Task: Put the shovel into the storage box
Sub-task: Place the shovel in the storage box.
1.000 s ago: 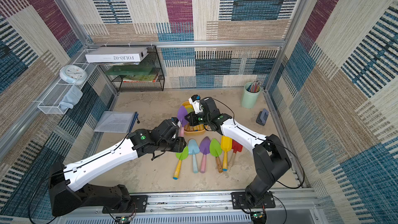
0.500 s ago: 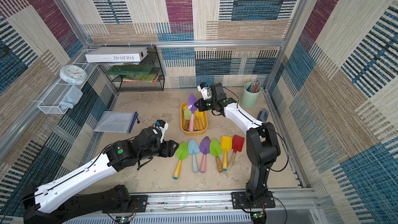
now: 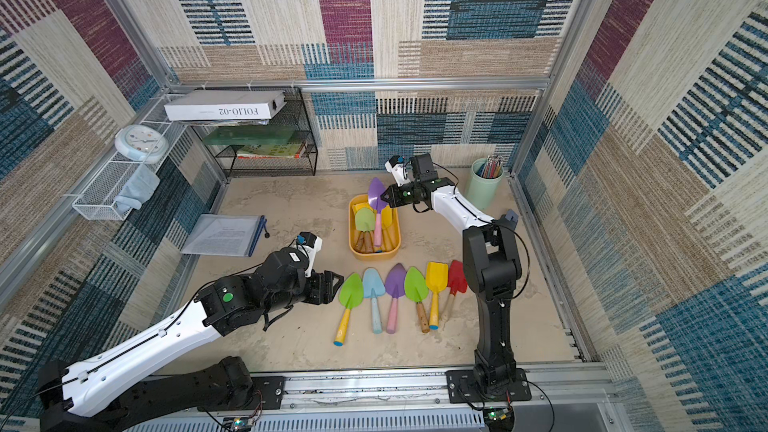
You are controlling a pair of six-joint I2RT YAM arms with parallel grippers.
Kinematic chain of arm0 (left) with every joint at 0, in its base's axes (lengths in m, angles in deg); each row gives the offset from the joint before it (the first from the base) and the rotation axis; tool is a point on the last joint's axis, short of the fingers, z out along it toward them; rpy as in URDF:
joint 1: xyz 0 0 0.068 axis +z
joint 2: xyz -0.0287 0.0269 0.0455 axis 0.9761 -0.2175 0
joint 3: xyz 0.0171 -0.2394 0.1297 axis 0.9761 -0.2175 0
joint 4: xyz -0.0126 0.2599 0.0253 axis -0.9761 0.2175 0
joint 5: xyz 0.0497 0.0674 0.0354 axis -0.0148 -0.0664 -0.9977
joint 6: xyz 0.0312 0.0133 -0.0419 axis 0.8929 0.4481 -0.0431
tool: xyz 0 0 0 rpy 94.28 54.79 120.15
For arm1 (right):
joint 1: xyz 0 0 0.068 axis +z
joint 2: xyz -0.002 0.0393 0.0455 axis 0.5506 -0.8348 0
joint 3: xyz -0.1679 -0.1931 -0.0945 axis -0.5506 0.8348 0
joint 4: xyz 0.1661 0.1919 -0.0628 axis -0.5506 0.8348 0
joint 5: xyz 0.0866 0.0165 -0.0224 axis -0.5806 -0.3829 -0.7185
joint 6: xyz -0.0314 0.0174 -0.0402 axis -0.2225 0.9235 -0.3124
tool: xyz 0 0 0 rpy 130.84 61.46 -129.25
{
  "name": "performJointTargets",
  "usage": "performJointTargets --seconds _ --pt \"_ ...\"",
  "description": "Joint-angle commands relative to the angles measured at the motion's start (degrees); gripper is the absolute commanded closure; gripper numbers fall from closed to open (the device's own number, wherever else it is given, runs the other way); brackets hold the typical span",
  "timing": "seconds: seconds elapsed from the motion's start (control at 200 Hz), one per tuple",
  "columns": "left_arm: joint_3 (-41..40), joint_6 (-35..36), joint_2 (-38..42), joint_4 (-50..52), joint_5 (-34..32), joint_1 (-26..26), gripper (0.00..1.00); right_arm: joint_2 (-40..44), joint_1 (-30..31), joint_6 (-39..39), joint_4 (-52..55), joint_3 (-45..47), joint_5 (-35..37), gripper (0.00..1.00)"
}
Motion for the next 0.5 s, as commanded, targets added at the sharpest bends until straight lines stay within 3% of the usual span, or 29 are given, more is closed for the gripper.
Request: performJointTargets --seconds 0.0,0.496 --pt "-0.2 1.2 0.8 -1.6 -0.5 0.0 0.27 -1.6 -0.1 -2.5 1.6 -1.9 -1.3 1.0" --pt "0.4 1.7 -1.5 -1.6 -0.2 0.1 0.27 -6.5 -0.1 -3.9 2.3 -0.8 -1.6 1.0"
